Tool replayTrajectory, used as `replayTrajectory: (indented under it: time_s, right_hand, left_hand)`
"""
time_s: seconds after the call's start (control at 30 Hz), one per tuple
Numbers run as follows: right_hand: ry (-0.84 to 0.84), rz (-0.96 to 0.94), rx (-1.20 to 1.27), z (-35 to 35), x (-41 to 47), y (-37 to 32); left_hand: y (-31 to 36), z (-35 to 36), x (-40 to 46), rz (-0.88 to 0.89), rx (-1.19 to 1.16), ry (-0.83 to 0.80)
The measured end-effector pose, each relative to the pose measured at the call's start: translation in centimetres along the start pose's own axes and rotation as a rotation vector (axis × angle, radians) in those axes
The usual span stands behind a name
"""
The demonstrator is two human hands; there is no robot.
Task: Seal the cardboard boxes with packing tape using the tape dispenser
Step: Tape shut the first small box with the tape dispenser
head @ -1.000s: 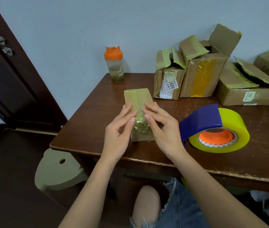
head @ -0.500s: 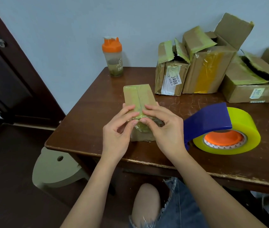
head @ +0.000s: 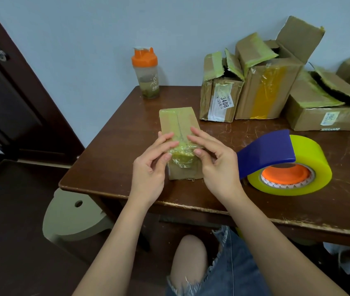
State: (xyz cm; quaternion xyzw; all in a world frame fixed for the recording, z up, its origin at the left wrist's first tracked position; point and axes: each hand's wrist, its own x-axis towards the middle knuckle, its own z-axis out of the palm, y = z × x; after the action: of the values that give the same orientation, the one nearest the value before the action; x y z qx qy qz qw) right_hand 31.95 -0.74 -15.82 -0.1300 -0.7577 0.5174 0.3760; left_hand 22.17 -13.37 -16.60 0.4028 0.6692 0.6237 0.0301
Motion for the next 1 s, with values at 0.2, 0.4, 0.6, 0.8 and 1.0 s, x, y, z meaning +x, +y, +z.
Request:
replayTrajectory:
  time_s: [0.2,0.4,0.6,0.8,1.0]
  right_hand:
    - [0.04,0.169,0.302,0.0,-1.0,-0.7]
    - [0.151,0.367,0.638,0.6,-1.5,-0.3]
    - [0.09,0.272,0.373,1.2,-1.7,0.6]
    - [0.053,0.149,0.32,1.2,-2.1,0.6]
    - [0.039,0.075,0.277,1.5,-2.3,1.1]
  left_hand:
    - [0.8,-0.2,-0.5,-0.11,-0.158,-0.027]
    - [1.1,-0.6,-0.6,-0.225,-0.383,0.046]
    - [0.9,-0.4,-0.6,-0.286,-0.526,-0.013]
    - [-0.4,-1.0,-0.7,-0.29,-0.571,-0.075]
    - [-0.8,-1.1,-0.9,-0.244,-0.475,-0.05]
